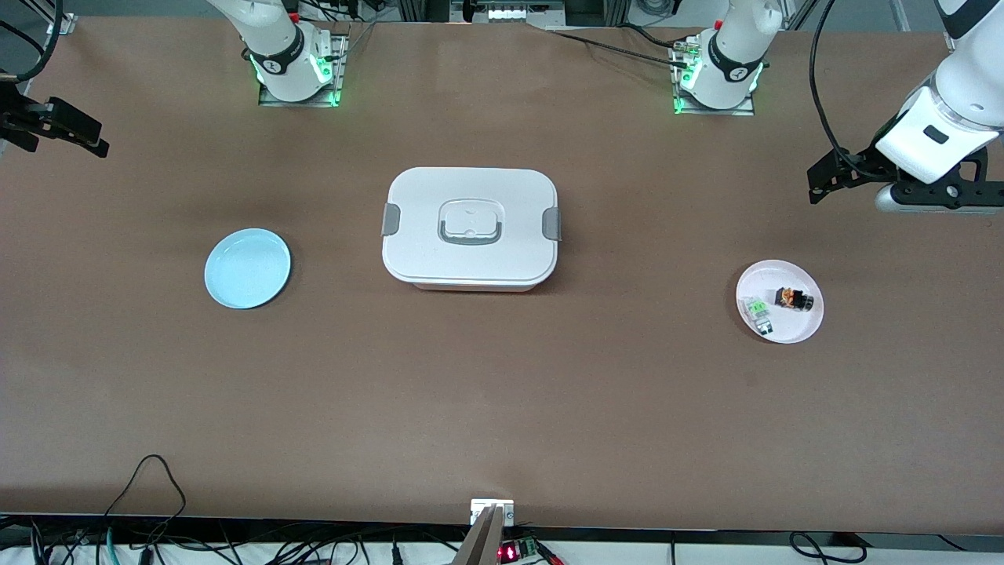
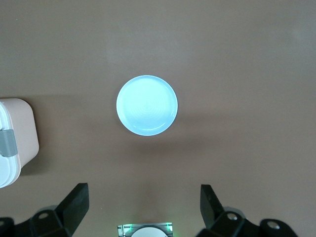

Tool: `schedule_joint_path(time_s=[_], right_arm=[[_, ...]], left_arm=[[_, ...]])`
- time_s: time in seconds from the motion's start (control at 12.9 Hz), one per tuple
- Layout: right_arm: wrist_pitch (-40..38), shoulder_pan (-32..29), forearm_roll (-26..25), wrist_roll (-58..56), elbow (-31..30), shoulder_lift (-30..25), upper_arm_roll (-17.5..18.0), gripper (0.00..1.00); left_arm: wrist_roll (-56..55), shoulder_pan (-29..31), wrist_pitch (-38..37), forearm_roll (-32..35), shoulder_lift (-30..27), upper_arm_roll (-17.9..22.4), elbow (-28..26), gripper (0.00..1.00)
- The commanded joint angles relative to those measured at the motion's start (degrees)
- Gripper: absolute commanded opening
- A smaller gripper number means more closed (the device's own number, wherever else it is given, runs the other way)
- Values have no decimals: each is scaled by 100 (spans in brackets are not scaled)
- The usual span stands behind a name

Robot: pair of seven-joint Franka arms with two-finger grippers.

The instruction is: Transfer orange switch to right arm and place

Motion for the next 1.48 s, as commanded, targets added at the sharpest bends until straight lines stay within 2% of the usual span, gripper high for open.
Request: schedule_joint_path(time_s=[0.0, 1.4], right_arm=[[-65, -12, 77, -39, 15, -33, 6, 100], [-64, -12, 68, -57, 50, 19, 15, 100]], left_arm=[[-55, -40, -138, -19, 91, 32, 191, 100], [-29, -23, -138, -19, 179, 41, 288, 100]])
